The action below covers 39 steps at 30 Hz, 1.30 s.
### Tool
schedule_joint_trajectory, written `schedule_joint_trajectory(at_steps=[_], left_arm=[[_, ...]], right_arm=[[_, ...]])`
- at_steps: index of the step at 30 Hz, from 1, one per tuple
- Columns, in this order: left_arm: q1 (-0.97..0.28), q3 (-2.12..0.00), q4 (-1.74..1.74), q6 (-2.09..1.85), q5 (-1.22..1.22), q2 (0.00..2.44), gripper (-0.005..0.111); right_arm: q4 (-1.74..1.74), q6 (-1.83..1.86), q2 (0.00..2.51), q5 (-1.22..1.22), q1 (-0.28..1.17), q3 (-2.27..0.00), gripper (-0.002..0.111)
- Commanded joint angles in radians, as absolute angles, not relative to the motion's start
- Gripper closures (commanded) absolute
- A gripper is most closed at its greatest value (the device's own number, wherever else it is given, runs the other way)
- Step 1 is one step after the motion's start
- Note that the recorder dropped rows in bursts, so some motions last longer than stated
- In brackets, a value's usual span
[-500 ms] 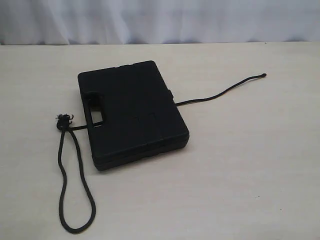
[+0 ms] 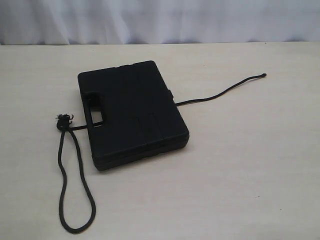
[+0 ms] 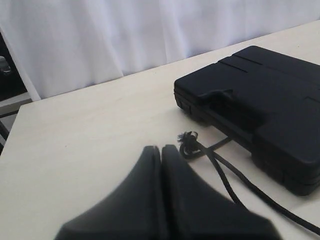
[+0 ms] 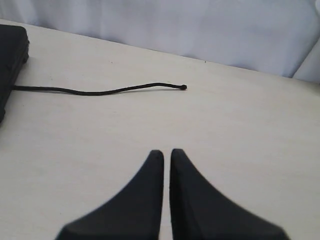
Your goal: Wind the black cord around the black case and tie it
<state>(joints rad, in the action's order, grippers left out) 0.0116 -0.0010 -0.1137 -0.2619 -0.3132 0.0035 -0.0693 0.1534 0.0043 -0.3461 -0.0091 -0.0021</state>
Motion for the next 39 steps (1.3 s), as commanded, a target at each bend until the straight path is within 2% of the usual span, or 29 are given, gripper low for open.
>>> schedule_joint_trajectory(at_steps=[1,7,11,18,19,21,23,25,29,31,33,36,39], left_arm=[[0.016,0.0,-0.255,-0.255,-0.268,0.0,0.107],[0.016,0.0,-0.742,-0.262,0.009,0.0,0.107],[0.016,0.0,-0.902,-0.257,0.181,0.0,0.107],[0.016,0.0,-0.887,0.017,0.456,0.0,0.107],[0.016,0.0,-0.823,0.116,0.498,0.0,0.107],[0.016,-0.05,-0.465,0.375,0.713,0.018,0.107],[0.016,-0.136,-0.322,0.392,0.76,0.103,0.107],[0.016,-0.304,-0.188,0.353,0.61,0.262,0.107],[0.016,-0.664,0.154,0.313,0.026,0.617,0.107],[0.016,-0.867,0.183,0.306,-0.39,0.883,0.107],[0.008,-0.985,0.159,0.22,-0.631,1.056,0.107],[-0.014,-1.102,0.041,0.022,-0.913,1.262,0.107],[-0.043,-1.15,-0.09,-0.087,-1.011,1.424,0.107]], right_arm=[[-0.255,0.239,0.0,-0.306,-0.016,0.0,0.104],[-0.322,0.198,0.0,-0.115,-0.012,0.0,0.104],[-0.322,0.075,0.0,0.041,-0.012,0.0,0.104],[-0.322,-0.066,0.0,0.247,-0.012,0.0,0.104],[-0.322,-0.21,0.0,0.274,-0.012,0.0,0.104],[-0.318,-0.543,0.0,0.288,-0.012,0.0,0.104],[-0.318,-0.693,0.0,0.289,-0.012,0.0,0.104],[-0.318,-0.8,0.0,0.286,-0.012,0.0,0.104],[-0.318,-0.805,0.0,0.286,-0.012,0.0,0.104],[-0.318,-0.805,0.0,0.283,-0.01,0.0,0.104],[-0.318,-0.805,0.0,0.283,-0.01,0.0,0.104],[-0.318,-0.805,0.0,0.277,-0.01,0.0,0.104],[-0.318,-0.805,0.0,0.254,-0.01,0.0,0.104]])
